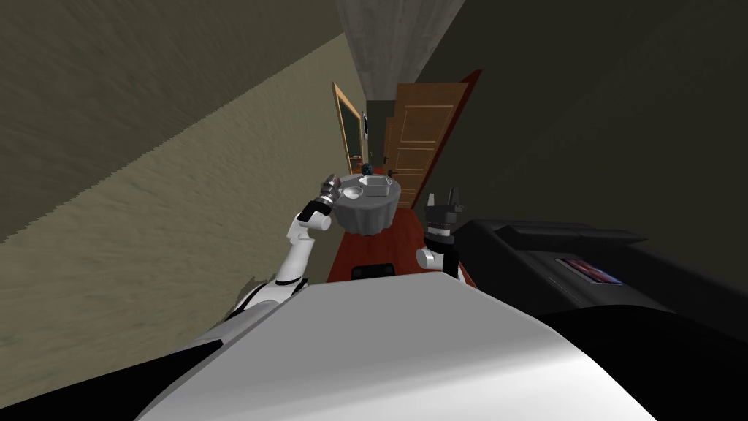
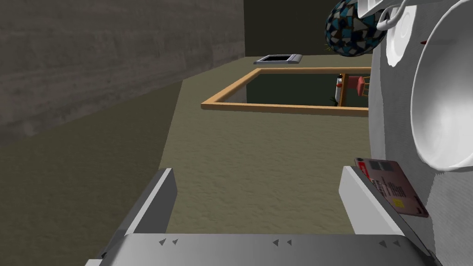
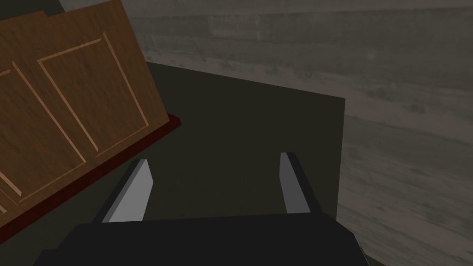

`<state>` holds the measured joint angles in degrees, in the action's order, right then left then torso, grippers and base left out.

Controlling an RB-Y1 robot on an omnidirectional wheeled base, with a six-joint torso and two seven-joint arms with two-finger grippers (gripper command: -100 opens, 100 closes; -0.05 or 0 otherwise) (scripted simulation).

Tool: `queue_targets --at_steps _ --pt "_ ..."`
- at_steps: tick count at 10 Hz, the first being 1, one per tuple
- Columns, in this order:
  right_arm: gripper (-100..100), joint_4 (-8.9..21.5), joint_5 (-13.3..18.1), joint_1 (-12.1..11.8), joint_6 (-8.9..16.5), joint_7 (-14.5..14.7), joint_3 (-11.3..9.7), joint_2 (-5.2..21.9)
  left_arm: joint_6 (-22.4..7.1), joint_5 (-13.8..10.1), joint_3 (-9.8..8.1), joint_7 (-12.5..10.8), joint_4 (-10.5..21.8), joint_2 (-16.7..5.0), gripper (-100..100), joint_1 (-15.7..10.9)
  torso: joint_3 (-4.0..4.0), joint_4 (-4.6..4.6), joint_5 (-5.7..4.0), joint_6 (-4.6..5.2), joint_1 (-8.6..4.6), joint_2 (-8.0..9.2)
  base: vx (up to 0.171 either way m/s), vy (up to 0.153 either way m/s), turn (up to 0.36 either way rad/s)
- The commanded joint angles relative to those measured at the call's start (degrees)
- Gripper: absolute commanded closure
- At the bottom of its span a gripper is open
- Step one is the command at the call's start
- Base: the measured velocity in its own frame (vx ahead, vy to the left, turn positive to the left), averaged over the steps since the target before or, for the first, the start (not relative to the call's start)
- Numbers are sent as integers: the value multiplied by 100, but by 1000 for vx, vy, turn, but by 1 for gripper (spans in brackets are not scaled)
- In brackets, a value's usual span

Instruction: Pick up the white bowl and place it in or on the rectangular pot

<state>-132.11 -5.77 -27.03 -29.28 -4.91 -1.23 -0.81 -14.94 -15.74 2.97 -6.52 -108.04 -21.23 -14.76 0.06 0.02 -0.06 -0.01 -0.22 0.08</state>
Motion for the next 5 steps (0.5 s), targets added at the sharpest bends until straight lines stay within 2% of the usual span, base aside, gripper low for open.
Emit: queue_targets --at_steps 1,2,3,4,5 --pt "0 0 0 0 0 0 0 0 -286 -37 14 22 254 -56 -100 -286 0 0 0 0 0 0 -44 -90 52" --pt "0 0 0 0 0 0 0 0 -459 -37 14 22 254 -56 -100 -379 1 0 -2 -1 -11 3 -45 -90 39" --pt "0 0 0 0 0 0 0 0 -626 -86 12 30 501 -132 -100 -591 2 1 -3 0 -12 3 -32 -102 67" --pt "0 0 0 0 0 0 0 0 -806 -86 12 30 502 -132 -100 -696 0 0 -4 -1 -17 0 -19 -81 39" --pt "0 0 0 0 0 0 0 0 -861 -86 12 30 502 -132 -100 -696 -3 -1 -3 0 -11 -5 -6 -32 -7"
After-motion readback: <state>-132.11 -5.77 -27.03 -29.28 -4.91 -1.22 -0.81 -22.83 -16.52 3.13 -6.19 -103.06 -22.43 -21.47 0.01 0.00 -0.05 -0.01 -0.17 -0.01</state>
